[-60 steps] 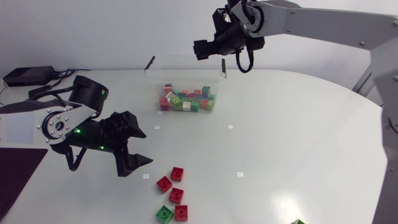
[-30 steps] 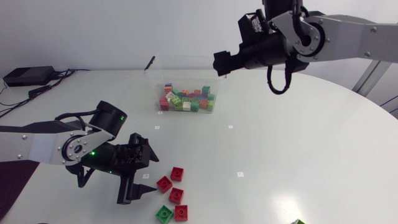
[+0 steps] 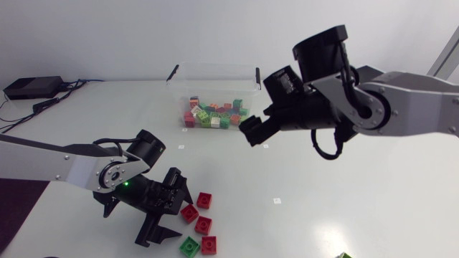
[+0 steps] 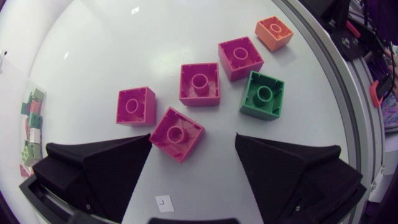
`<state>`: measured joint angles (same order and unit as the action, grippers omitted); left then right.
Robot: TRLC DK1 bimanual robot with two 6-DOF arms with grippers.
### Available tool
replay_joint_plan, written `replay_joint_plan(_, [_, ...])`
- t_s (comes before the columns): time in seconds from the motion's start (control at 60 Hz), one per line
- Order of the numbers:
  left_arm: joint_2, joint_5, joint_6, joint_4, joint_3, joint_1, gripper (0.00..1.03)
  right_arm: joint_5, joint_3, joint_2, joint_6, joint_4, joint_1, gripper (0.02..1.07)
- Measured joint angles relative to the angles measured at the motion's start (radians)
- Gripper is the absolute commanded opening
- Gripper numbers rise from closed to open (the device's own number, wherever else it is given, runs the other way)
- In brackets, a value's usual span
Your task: Place the duplo bricks in the container
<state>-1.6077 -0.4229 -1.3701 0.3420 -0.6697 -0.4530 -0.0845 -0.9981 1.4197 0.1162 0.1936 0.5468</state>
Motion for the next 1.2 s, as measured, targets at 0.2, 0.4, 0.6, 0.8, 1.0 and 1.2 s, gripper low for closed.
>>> replay_joint_plan(0.2, [-0.045,-0.006,-0.045,0.000,-0.047,0.000,0.35,-0.046,0.097,-0.019,0.056,0.000,0.075,1.03])
replay_joint_plan(0.4, [-0.047,-0.027,-0.068,0.024,-0.056,0.021,0.17,-0.092,0.149,-0.006,0.098,-0.001,0.116,1.03])
replay_joint_plan(0.6, [-0.044,-0.045,-0.079,0.086,-0.058,0.069,0.13,-0.130,0.151,0.117,0.151,-0.004,0.175,1.03])
replay_joint_plan(0.8, [-0.004,-0.045,-0.095,0.159,-0.058,0.173,0.13,-0.133,0.116,0.248,0.185,-0.003,0.213,1.03])
replay_joint_plan(1.0, [0.047,-0.150,-0.051,0.253,-0.129,0.341,0.13,-0.137,-0.005,0.356,0.226,0.021,0.242,1.02])
replay_joint_plan(1.2, [0.071,-0.235,0.069,0.277,-0.237,0.421,0.13,-0.137,-0.100,0.433,0.252,0.095,0.270,1.02])
